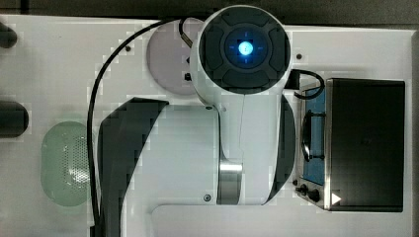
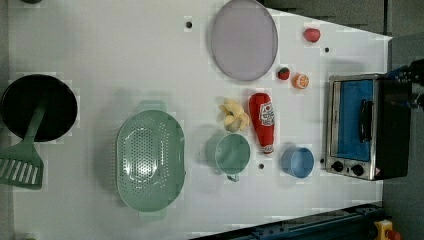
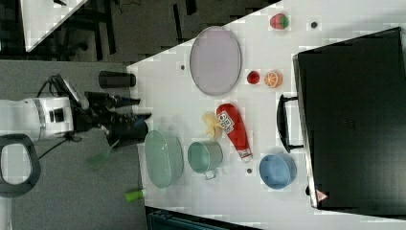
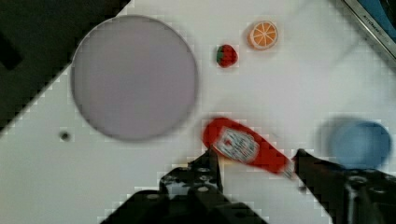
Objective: Pick Ketchup from the table and place it in strainer.
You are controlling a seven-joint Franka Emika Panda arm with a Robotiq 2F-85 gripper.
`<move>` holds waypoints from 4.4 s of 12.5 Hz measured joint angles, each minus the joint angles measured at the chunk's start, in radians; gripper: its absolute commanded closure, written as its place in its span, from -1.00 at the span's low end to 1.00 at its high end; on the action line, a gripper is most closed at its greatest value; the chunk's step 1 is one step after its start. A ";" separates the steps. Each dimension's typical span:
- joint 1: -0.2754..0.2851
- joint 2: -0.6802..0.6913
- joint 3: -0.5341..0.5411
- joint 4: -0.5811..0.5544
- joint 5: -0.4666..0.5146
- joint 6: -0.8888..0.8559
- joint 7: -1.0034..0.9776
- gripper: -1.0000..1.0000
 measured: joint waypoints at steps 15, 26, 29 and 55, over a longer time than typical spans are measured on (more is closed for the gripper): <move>-0.096 -0.035 0.117 -0.367 0.019 0.184 -0.549 -1.00; -0.099 0.185 0.132 -0.584 -0.024 0.719 -0.980 -1.00; -0.102 0.292 0.134 -0.611 -0.024 0.811 -0.988 -1.00; -0.099 -0.188 0.293 -0.521 -0.013 0.369 -0.825 -0.21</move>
